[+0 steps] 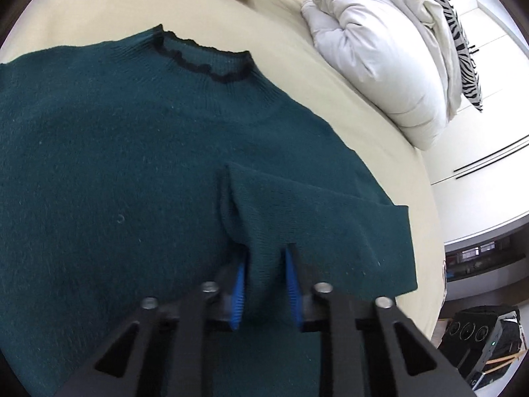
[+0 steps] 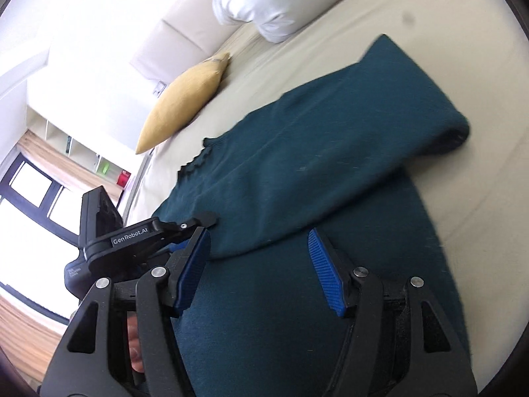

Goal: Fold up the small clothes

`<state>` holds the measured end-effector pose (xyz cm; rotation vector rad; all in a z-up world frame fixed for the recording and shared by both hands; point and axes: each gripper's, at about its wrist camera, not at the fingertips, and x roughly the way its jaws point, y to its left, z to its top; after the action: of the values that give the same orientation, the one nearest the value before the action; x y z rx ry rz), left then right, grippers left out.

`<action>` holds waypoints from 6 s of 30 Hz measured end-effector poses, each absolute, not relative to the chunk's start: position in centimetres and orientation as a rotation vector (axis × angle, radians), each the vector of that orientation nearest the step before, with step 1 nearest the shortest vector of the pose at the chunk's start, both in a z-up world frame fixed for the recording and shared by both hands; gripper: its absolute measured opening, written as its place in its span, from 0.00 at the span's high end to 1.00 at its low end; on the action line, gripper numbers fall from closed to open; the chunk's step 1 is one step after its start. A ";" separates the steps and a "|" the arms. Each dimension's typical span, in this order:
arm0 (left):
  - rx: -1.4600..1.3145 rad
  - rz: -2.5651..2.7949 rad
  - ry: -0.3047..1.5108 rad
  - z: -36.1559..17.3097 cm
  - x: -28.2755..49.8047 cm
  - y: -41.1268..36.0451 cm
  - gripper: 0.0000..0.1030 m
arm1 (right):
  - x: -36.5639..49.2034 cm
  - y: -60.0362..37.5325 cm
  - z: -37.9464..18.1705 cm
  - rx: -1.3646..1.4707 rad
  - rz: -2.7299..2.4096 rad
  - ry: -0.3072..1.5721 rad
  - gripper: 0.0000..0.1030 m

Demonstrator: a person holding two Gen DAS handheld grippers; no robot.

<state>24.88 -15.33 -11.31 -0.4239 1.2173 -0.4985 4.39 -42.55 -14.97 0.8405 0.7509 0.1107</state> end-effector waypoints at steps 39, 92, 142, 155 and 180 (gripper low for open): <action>-0.302 -0.375 1.009 -9.5 23.3 -5.1 0.89 | 17.8 -51.9 -14.7 0.586 -0.077 0.923 0.95; -0.297 -0.360 0.955 -11.0 23.9 -4.5 0.87 | 9.6 -48.1 -12.9 0.530 -0.012 0.887 0.82; -1.432 0.220 0.518 -12.8 3.6 33.4 0.28 | -2.0 -31.9 -6.0 0.664 0.245 0.759 0.41; -1.407 0.294 0.497 -11.3 8.2 35.1 0.92 | -3.4 -33.1 -7.1 0.699 0.236 0.752 0.41; 0.301 -0.307 0.828 -7.6 13.3 -13.9 0.47 | -3.3 -37.9 -13.1 0.800 0.176 0.843 0.40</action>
<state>13.28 -13.88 -7.64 0.3009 0.8281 -0.3067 -3.29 -37.92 -13.06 0.7998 0.8430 0.1761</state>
